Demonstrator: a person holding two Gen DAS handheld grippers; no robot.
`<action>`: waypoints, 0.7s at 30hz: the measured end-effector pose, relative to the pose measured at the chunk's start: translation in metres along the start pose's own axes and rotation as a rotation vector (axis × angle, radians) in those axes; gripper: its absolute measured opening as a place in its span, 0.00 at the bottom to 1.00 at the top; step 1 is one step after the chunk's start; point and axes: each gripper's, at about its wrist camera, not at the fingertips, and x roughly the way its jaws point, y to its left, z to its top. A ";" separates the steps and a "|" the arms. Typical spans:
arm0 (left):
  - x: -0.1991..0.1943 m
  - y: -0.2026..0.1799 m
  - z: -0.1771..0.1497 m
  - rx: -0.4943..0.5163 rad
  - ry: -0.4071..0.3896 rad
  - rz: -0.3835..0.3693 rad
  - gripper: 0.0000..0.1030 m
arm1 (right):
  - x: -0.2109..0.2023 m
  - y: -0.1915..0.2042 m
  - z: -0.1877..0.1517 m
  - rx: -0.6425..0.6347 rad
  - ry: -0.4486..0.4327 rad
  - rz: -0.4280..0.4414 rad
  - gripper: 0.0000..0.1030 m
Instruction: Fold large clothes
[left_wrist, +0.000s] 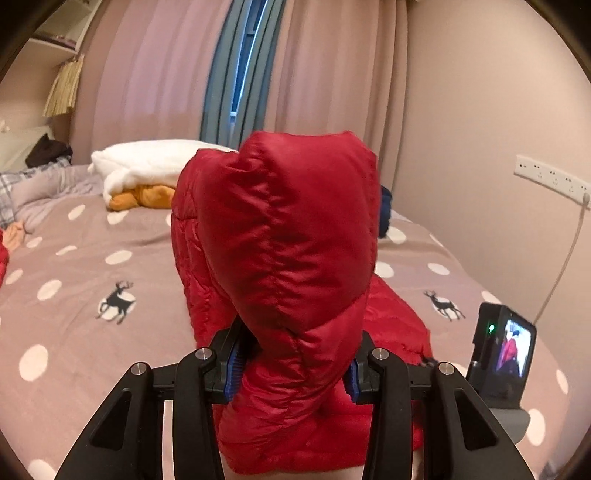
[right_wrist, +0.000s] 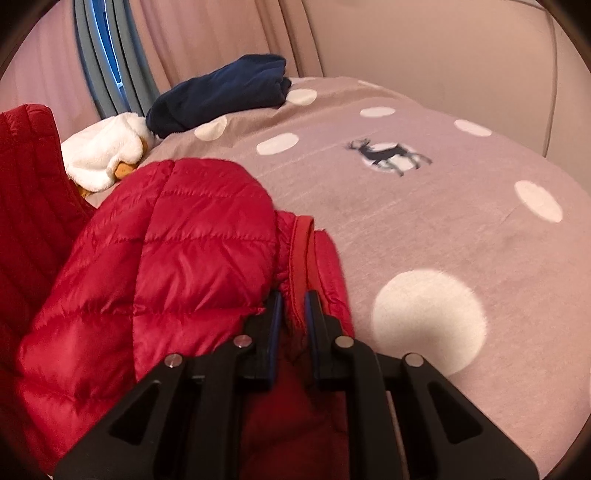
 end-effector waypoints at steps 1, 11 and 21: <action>-0.001 -0.004 -0.001 0.008 0.000 0.001 0.40 | -0.004 -0.002 0.003 -0.012 -0.012 -0.016 0.13; 0.033 -0.045 -0.010 0.039 0.116 -0.040 0.40 | -0.040 -0.051 0.026 0.031 -0.079 -0.123 0.21; 0.109 -0.088 -0.023 0.100 0.365 -0.017 0.40 | -0.076 -0.093 0.001 0.087 -0.111 -0.182 0.21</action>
